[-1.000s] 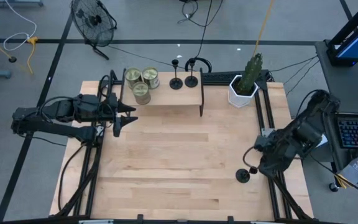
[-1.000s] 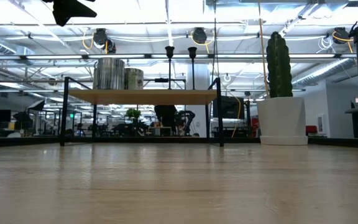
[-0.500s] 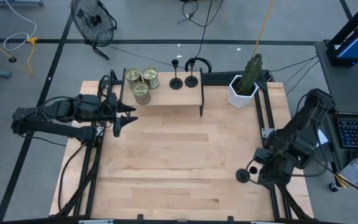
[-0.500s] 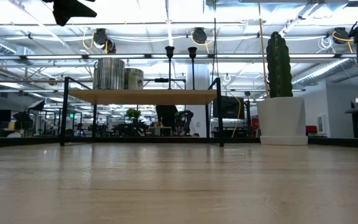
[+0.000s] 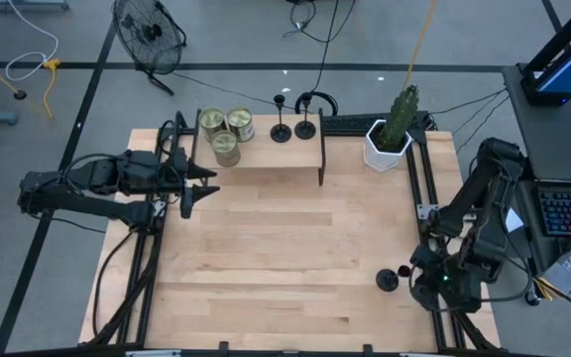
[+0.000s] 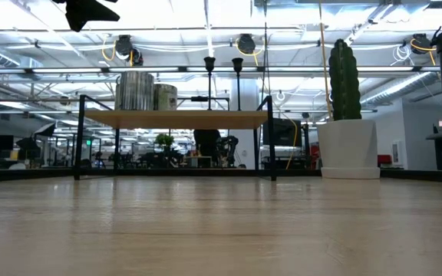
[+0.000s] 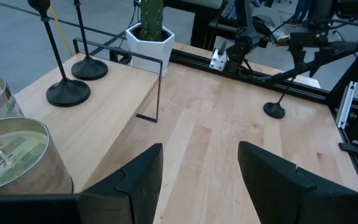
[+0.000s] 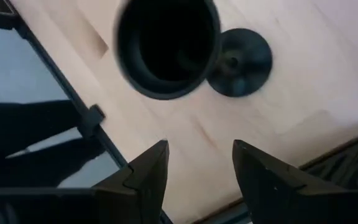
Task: Pick & Place candle stick holders
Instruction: Put the black candle holder on the shelf
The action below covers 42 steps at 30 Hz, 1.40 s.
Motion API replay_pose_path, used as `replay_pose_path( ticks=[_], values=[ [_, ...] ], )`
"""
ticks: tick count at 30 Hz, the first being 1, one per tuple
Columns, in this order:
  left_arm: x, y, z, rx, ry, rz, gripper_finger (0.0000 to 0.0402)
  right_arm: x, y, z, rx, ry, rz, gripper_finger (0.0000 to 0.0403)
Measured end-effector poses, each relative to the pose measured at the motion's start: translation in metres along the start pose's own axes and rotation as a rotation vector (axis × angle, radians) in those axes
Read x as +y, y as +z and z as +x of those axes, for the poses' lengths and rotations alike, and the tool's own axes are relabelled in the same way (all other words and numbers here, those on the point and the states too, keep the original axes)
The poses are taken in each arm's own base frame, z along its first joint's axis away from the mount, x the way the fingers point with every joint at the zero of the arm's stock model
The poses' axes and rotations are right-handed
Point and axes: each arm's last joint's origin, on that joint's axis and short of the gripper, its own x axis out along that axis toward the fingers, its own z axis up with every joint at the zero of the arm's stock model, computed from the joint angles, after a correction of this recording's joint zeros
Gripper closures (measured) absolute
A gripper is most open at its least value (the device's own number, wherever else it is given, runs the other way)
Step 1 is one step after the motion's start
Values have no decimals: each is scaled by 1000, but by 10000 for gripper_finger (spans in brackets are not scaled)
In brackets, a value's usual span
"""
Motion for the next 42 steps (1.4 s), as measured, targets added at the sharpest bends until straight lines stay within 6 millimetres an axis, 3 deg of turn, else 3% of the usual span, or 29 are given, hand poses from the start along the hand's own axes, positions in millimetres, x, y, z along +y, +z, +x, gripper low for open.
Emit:
replay_pose_path(
  ticks=[8, 18, 28, 36, 42],
  values=[
    [0, 0, 0, 0, 0, -7, 185, -9, -3, 18, -106, 57, 32, 232],
    [0, 0, 0, 0, 0, -2, 185, -9, -9, 15, -13, 84, 46, 232],
    [0, 0, 0, 0, 1, 27, 185, -7, -6, -18, 163, 327, 235, 232],
    [0, 0, 0, 0, 0, 27, 185, -12, 10, -48, 97, 586, 332, 232],
    [0, 0, 0, 0, 1, 56, 185, -16, 19, -59, 6, 691, 352, 232]
  ],
)
